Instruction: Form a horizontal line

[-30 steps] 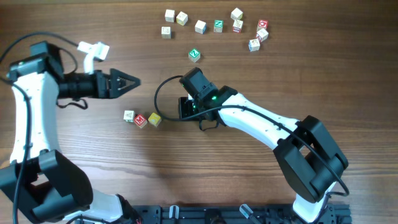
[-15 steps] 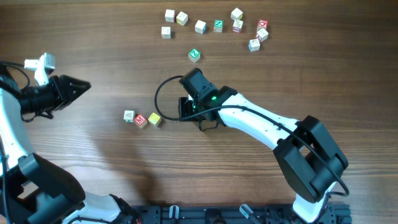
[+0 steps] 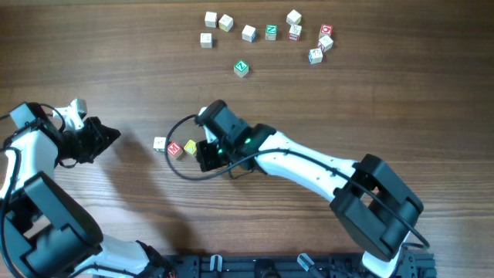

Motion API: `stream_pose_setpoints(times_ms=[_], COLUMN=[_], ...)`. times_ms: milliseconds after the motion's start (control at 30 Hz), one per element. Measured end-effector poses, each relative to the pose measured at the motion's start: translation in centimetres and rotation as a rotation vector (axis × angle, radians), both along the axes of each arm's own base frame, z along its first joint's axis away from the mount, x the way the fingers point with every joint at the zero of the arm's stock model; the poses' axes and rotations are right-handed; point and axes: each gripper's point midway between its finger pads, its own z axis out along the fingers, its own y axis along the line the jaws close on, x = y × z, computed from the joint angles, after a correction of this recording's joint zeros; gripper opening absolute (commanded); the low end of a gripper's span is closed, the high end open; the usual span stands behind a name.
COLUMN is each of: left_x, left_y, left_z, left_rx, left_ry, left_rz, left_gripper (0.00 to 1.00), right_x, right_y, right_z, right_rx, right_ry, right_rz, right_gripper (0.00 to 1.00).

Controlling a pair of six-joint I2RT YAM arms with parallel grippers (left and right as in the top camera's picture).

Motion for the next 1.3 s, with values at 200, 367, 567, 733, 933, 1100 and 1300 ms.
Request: stream_pose_setpoints(times_ms=[200,367,567,733,933,1100,1300], left_x=[0.3,1.0,3.1,4.0,3.2,1.2,0.3], left_y=[0.3,0.4,-0.4,-3.3,-3.8,-4.9,-4.4], left_z=[-1.0,-0.8,-1.4,-3.5,-4.6,-5.0,-5.6], left_rx=[-0.009,-0.005,0.019,0.0,-0.03,-0.054,0.004], left_ry=[0.012,-0.022,-0.078,-0.052,-0.001,0.054,0.079], left_rz=[0.014,0.014,-0.038,-0.123,-0.127,-0.19,-0.242], left_gripper=[0.04,0.04,0.04,0.04,0.04,0.04,0.04], right_x=[0.2,0.2,-0.2,-0.3,-0.3,-0.3,-0.1], right_y=[2.0,2.2,3.0,3.1,3.0,3.0,3.3], right_z=[-0.2,-2.1,-1.7,-1.8,-3.3,-3.5,-3.2], right_rx=[0.048,0.028,0.047,0.041,0.019,0.017,0.03], right_ry=[-0.065,-0.06,-0.099,-0.116,-0.107,-0.108,-0.134], right_rz=[0.031,0.042,0.08,0.099,0.104,0.106,0.124], right_gripper=[0.05,0.05,0.05,0.05,0.05,0.05,0.05])
